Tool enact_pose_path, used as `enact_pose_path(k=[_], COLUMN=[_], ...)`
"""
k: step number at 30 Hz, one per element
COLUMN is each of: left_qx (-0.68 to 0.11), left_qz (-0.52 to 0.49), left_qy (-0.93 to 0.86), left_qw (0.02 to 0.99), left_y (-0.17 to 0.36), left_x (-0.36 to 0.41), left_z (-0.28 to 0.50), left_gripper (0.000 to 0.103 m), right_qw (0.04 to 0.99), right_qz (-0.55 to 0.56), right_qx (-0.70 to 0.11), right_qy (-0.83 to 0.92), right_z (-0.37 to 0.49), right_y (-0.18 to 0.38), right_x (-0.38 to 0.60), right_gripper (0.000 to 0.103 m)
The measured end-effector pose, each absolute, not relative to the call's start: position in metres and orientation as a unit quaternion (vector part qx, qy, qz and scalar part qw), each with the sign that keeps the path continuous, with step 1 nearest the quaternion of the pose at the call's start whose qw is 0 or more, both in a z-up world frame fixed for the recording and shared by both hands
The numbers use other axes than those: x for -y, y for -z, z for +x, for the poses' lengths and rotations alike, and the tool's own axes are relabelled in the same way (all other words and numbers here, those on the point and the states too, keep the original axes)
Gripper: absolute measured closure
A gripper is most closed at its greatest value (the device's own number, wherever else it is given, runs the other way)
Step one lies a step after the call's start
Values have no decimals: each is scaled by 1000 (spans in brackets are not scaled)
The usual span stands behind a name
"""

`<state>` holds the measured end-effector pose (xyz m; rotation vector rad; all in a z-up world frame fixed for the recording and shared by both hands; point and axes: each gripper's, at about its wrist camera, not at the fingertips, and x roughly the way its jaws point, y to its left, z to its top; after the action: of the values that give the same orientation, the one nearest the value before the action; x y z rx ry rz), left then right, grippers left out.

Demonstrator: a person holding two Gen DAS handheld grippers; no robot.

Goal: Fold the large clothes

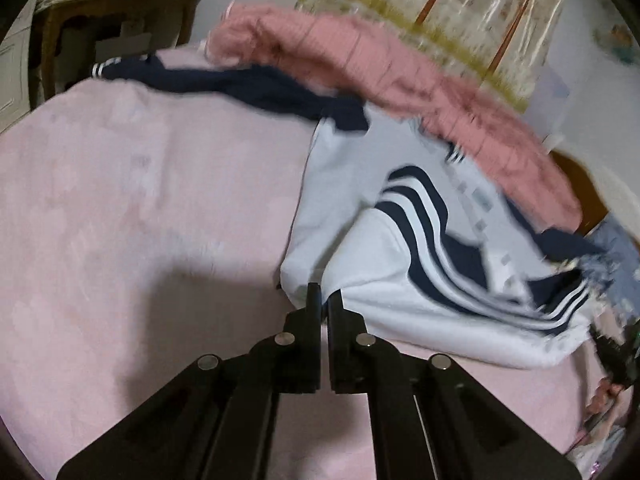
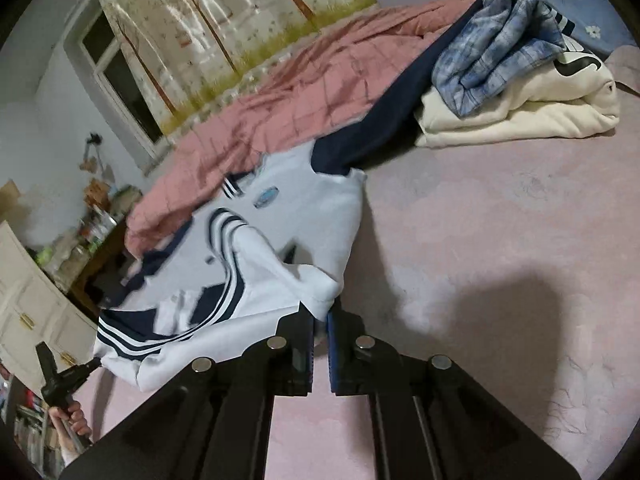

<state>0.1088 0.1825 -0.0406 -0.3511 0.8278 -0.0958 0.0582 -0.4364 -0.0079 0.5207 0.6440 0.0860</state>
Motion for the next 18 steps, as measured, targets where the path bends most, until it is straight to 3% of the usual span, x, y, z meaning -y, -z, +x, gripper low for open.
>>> enact_pose_path(k=[4, 6, 8, 11, 14, 16, 18], left_qx=[-405, -389, -371, -328, -274, -260, -277], left_qz=[-106, -73, -49, -32, -16, -8, -1], left_qy=[44, 29, 17, 29, 48, 58, 65], left_qw=[907, 918, 927, 944, 960, 964, 959], left_y=[46, 39, 33, 18, -6, -19, -24], left_x=[-167, -162, -159, -152, -143, -134, -127], left_z=[114, 111, 106, 99, 95, 101, 118], left_gripper=[94, 85, 83, 79, 58, 56, 52], right_qw=[900, 908, 927, 954, 972, 976, 970], right_qz=[236, 209, 170, 119, 74, 43, 6], right_qx=[-367, -362, -334, -273, -223, -214, -238], right_qy=[-12, 6, 28, 38, 16, -23, -55], right_z=[72, 69, 61, 47, 40, 47, 63], right_y=[28, 24, 13, -7, -27, -37, -42], right_x=[434, 430, 424, 413, 395, 377, 356], right_gripper=[95, 86, 70, 57, 51, 51, 44])
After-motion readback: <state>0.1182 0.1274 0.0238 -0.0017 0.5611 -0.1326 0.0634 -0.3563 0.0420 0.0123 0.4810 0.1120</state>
